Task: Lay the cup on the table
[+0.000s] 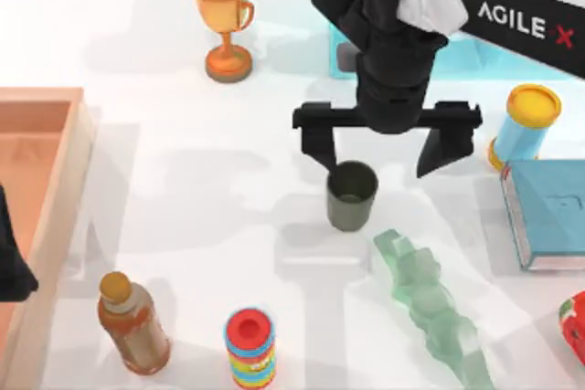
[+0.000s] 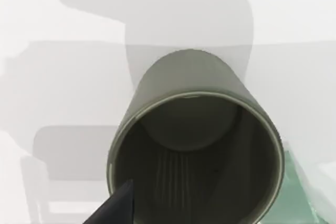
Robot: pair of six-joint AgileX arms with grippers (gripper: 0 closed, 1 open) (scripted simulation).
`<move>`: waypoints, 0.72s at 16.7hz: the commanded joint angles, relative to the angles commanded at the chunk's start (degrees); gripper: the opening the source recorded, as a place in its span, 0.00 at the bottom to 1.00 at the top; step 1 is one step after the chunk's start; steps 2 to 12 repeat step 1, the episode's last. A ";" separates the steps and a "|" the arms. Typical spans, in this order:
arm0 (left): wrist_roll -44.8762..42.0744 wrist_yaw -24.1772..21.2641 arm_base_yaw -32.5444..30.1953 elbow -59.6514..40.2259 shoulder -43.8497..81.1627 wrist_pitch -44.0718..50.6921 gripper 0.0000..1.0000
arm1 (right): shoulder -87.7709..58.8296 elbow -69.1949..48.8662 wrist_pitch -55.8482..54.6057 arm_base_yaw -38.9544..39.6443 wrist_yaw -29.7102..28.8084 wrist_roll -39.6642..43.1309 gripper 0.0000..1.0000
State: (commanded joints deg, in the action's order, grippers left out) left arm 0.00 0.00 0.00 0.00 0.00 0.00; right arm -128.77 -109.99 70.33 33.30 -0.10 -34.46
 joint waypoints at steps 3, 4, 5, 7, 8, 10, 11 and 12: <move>0.00 0.00 0.00 0.00 0.00 0.00 1.00 | 0.00 0.00 0.00 0.00 0.00 0.00 1.00; 0.00 0.00 0.00 0.00 0.00 0.00 1.00 | 0.00 0.00 0.00 0.00 0.00 0.00 1.00; 0.00 0.00 0.00 0.00 0.00 0.00 1.00 | 0.00 0.00 0.00 0.00 0.00 0.00 1.00; 0.00 0.00 0.00 0.00 0.00 0.00 1.00 | 0.00 0.00 0.00 0.00 0.00 0.00 1.00; 0.00 0.00 0.00 0.00 0.00 0.00 1.00 | 0.00 0.00 0.00 0.00 0.00 0.00 1.00; 0.00 0.00 0.00 0.00 0.00 0.00 1.00 | 0.00 0.00 0.00 0.00 0.00 0.00 1.00; 0.00 0.00 0.00 0.00 0.00 0.00 1.00 | 0.00 0.00 0.00 0.00 0.00 0.00 1.00; 0.00 0.00 0.00 0.00 0.00 0.00 1.00 | 0.00 0.00 0.00 0.00 0.00 0.00 1.00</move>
